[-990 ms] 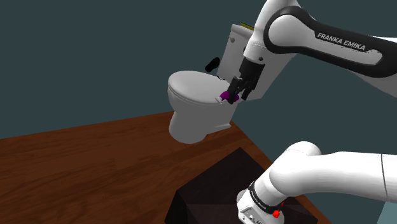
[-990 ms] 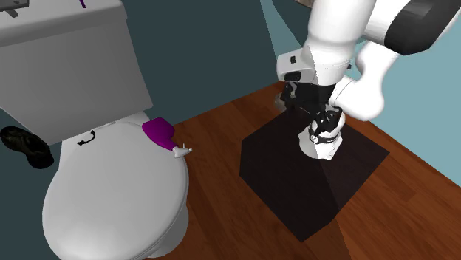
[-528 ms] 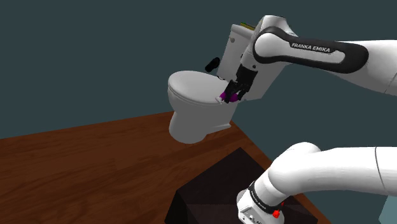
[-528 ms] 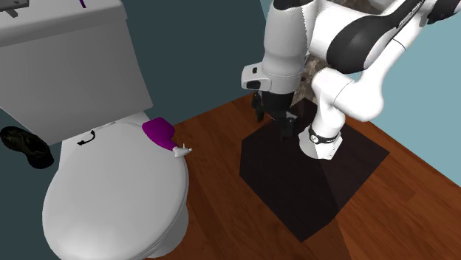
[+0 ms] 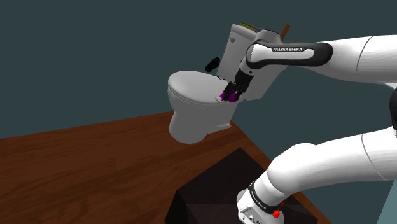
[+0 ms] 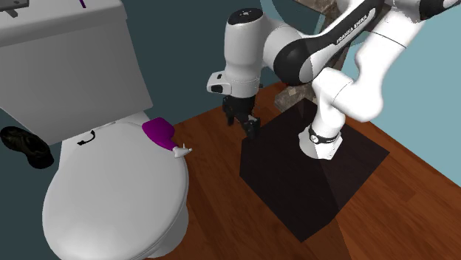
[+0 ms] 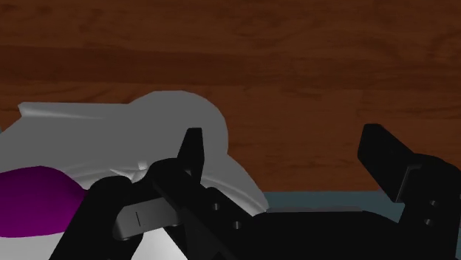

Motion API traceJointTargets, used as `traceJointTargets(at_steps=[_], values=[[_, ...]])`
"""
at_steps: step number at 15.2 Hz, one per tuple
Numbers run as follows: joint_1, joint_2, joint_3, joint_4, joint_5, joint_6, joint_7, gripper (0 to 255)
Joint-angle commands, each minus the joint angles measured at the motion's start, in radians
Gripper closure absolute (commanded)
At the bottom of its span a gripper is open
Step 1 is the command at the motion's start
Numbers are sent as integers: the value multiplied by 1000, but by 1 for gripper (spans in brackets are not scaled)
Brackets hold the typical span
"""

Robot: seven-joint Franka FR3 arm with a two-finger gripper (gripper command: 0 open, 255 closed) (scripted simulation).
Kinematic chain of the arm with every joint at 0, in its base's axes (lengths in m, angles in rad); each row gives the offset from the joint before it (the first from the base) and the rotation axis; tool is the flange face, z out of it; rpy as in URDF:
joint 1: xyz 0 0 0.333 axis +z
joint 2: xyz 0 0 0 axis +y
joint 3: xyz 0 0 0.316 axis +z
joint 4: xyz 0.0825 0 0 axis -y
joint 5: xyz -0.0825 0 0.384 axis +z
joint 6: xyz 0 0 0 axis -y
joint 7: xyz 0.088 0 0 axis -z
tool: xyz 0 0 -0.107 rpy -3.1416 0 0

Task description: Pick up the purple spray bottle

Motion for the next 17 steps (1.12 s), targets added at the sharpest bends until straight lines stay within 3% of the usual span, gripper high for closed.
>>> traceJointTargets(at_steps=[1, 8, 13, 17], values=[[0, 64, -31, 16, 13, 64, -34, 0], [5, 303, -145, 121, 126, 232, -203, 0], [-2, 494, -202, 240, 282, 302, -359, 0], [-40, 651, -211, 362, 427, 320, -485, 0]])
